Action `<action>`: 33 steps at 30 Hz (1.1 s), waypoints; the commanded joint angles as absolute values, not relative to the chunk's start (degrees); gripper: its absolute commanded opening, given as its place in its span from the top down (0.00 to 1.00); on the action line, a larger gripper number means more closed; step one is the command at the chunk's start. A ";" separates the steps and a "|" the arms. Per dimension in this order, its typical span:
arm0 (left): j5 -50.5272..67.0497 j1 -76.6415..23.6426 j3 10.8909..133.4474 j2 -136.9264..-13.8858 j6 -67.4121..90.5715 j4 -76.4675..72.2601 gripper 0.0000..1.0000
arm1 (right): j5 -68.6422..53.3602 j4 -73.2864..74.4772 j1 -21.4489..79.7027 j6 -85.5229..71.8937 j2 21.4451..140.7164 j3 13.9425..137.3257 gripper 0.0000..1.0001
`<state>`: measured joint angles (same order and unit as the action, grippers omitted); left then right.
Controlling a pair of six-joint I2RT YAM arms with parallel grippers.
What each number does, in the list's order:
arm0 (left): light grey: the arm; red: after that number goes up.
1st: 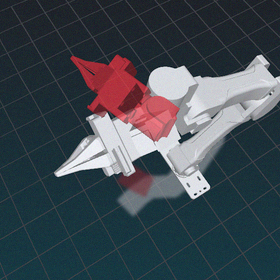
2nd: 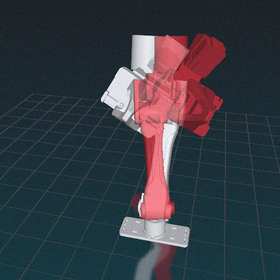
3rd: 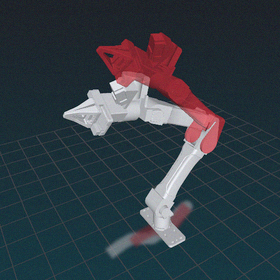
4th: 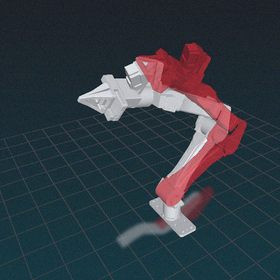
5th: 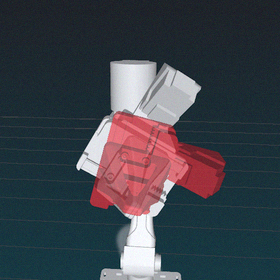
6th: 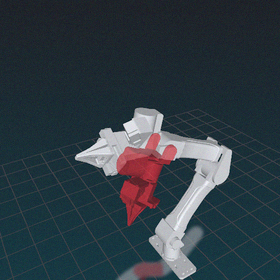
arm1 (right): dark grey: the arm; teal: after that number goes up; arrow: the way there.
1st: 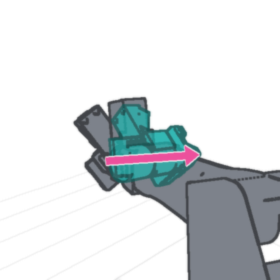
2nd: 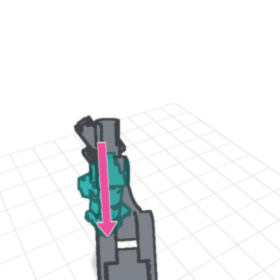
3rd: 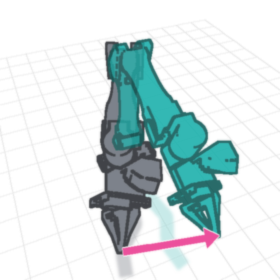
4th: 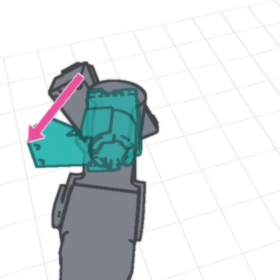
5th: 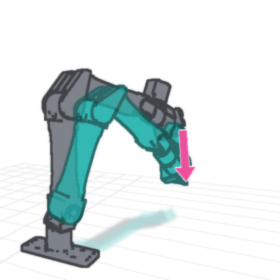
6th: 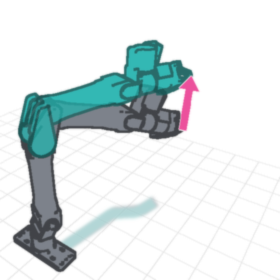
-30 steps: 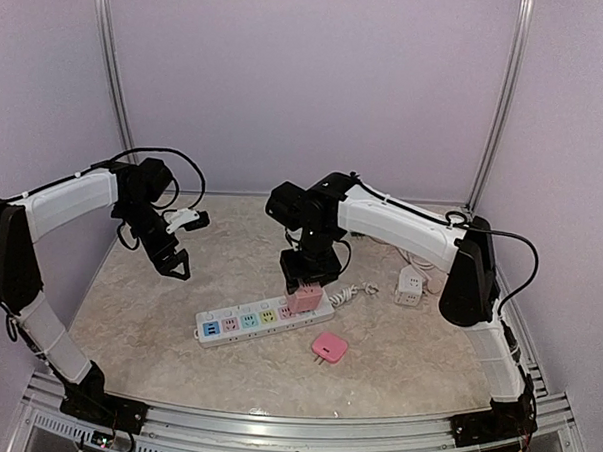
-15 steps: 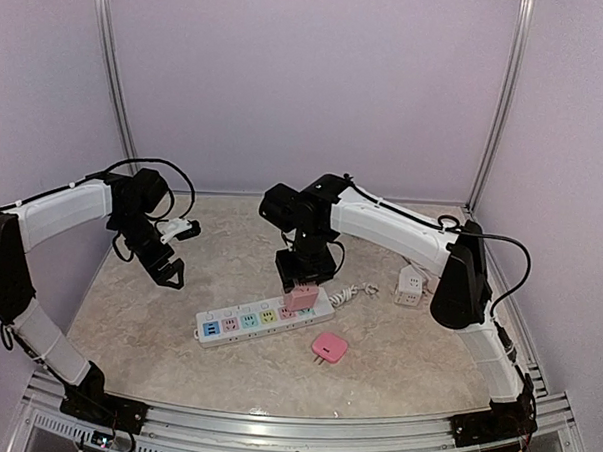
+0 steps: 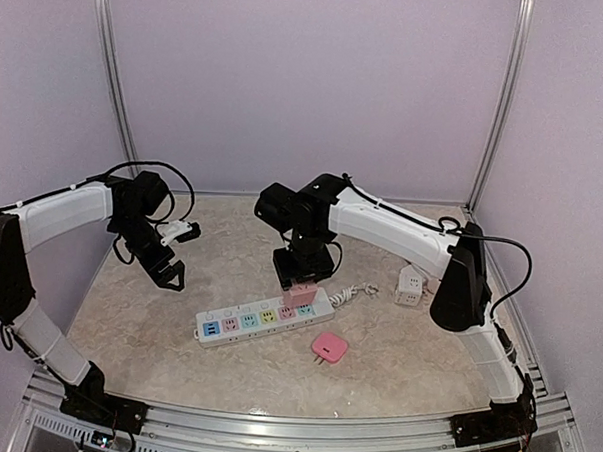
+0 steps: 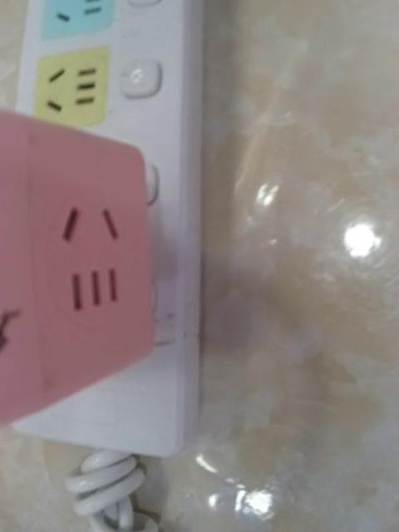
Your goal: Insert the plug
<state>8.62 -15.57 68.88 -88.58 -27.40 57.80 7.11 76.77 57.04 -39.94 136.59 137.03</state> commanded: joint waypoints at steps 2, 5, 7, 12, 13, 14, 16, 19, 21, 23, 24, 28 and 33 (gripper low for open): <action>8.81 -15.89 67.98 -87.10 -27.17 57.04 0.01 | 9.40 90.93 57.80 -40.69 131.60 134.39 1.00; 8.70 -15.84 67.87 -87.18 -27.08 56.85 0.01 | 9.41 91.94 57.75 -40.79 130.45 132.84 1.00; 8.60 -15.99 67.69 -87.23 -27.22 56.80 0.01 | 8.83 91.47 57.83 -40.84 129.56 130.33 1.00; 7.92 -15.95 67.44 -87.11 -27.20 56.65 0.01 | 7.26 89.80 57.85 -40.63 128.99 126.51 1.00; 7.98 -15.98 67.45 -87.06 -27.24 56.64 0.01 | 7.03 89.58 57.87 -40.48 129.21 126.61 1.00; 8.03 -15.93 67.42 -87.07 -27.22 56.68 0.01 | 6.72 89.02 57.84 -40.25 129.47 126.77 1.00; 8.00 -15.99 67.37 -87.08 -27.24 56.67 0.01 | 5.59 87.16 57.91 -39.58 130.03 127.29 1.00; 7.91 -15.98 67.38 -87.01 -27.19 56.68 0.01 | 4.70 86.30 57.79 -38.93 131.40 129.04 1.00; 7.92 -15.92 67.31 -86.97 -27.25 56.77 0.01 | 5.02 86.46 57.86 -38.61 132.20 129.90 1.00; 7.87 -15.96 67.19 -86.91 -27.31 56.64 0.01 | 5.25 86.53 57.75 -38.36 132.65 129.73 1.00; 7.83 -15.99 67.15 -86.80 -27.32 56.61 0.01 | 5.42 86.87 57.75 -38.25 132.90 129.73 1.00; 7.87 -15.93 66.97 -86.45 -27.26 56.56 0.01 | 6.54 87.07 57.68 -38.36 133.24 129.64 1.00; 7.90 -15.93 66.88 -86.39 -27.32 56.49 0.01 | 4.81 84.51 57.42 -37.57 133.78 129.70 1.00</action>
<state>8.29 -15.79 67.68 -87.92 -27.38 56.99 5.37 76.90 57.28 -38.41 132.29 127.98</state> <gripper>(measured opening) 0.988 0.561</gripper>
